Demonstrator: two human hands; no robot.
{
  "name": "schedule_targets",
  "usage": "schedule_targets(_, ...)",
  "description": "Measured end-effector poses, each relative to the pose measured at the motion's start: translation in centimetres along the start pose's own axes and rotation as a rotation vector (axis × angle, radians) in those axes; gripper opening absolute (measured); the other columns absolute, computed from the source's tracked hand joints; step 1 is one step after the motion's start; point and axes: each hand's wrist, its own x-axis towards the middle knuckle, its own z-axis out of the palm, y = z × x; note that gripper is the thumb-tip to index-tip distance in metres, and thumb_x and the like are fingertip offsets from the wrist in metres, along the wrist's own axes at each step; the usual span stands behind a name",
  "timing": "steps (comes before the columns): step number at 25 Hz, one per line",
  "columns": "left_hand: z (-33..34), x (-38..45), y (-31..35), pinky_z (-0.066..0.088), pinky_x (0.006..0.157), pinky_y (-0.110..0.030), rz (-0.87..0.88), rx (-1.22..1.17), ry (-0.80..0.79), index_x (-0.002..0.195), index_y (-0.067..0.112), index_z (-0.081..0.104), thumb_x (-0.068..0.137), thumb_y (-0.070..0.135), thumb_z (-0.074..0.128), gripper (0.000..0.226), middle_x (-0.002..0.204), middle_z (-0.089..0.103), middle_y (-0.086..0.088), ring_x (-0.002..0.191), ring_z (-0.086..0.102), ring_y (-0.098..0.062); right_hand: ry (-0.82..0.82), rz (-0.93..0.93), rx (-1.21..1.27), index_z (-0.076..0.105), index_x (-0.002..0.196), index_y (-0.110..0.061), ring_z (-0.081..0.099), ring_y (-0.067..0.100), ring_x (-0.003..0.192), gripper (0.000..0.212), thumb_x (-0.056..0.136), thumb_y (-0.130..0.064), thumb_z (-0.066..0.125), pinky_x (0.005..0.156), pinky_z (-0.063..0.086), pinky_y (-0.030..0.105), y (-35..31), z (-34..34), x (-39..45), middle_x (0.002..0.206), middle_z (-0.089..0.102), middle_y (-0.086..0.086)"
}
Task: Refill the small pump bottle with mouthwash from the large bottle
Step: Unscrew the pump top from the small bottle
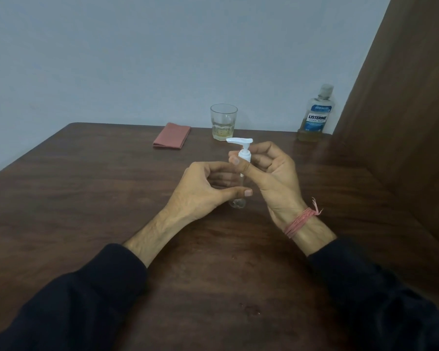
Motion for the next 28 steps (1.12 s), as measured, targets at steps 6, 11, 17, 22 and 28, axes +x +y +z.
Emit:
schedule_targets(6, 0.00, 0.16, -0.26, 0.062, 0.092, -0.013, -0.009, 0.004, 0.009, 0.122, 0.029, 0.085, 0.075, 0.042, 0.105, 0.053, 0.106, 0.089, 0.015, 0.103, 0.085, -0.002, -0.021, 0.010, 0.041, 0.073, 0.105, -0.017, 0.080, 0.027, 0.109, 0.026, 0.088, -0.024, 0.090, 0.092, 0.061, 0.032, 0.05, -0.09, 0.12, 0.112, 0.083, 0.015)
schedule_targets(11, -0.03, 0.00, -0.08, 0.064, 0.098, -0.019, -0.014, 0.012, 0.010, 0.121, 0.029, 0.085, 0.079, 0.039, 0.105, 0.048, 0.107, 0.089, 0.015, 0.105, 0.085, -0.003, -0.102, 0.029, 0.117, 0.077, 0.118, -0.022, 0.075, 0.029, 0.123, 0.036, 0.086, -0.036, 0.088, 0.099, 0.060, 0.033, -0.13, -0.30, -0.30, 0.125, 0.080, 0.014)
schedule_targets(17, 0.12, 0.01, 0.04, 0.067, 0.105, -0.035, -0.024, 0.024, 0.018, 0.125, 0.025, 0.085, 0.080, 0.039, 0.105, 0.051, 0.110, 0.089, 0.013, 0.108, 0.085, -0.005, -0.082, 0.094, 0.144, 0.064, 0.116, -0.014, 0.073, 0.030, 0.127, 0.047, 0.080, -0.027, 0.091, 0.101, 0.060, 0.042, -0.12, -0.56, -0.29, 0.125, 0.079, 0.017)
schedule_targets(22, 0.15, 0.00, -0.06, 0.065, 0.110, -0.043, -0.038, 0.033, 0.024, 0.125, 0.026, 0.086, 0.078, 0.040, 0.106, 0.052, 0.111, 0.089, 0.011, 0.109, 0.085, -0.007, -0.088, 0.133, 0.172, 0.070, 0.118, -0.010, 0.074, 0.030, 0.124, 0.029, 0.090, -0.010, 0.079, 0.104, 0.060, 0.042, -0.22, -0.80, -0.14, 0.125, 0.079, 0.018)
schedule_targets(28, 0.13, -0.14, 0.06, 0.065, 0.110, -0.043, -0.015, 0.023, 0.015, 0.126, 0.028, 0.086, 0.075, 0.048, 0.105, 0.057, 0.112, 0.089, 0.011, 0.110, 0.085, -0.007, -0.109, 0.124, 0.224, 0.071, 0.124, -0.013, 0.075, 0.029, 0.119, 0.031, 0.093, -0.010, 0.073, 0.092, 0.060, 0.031, -0.10, -0.80, -0.17, 0.123, 0.079, 0.021)
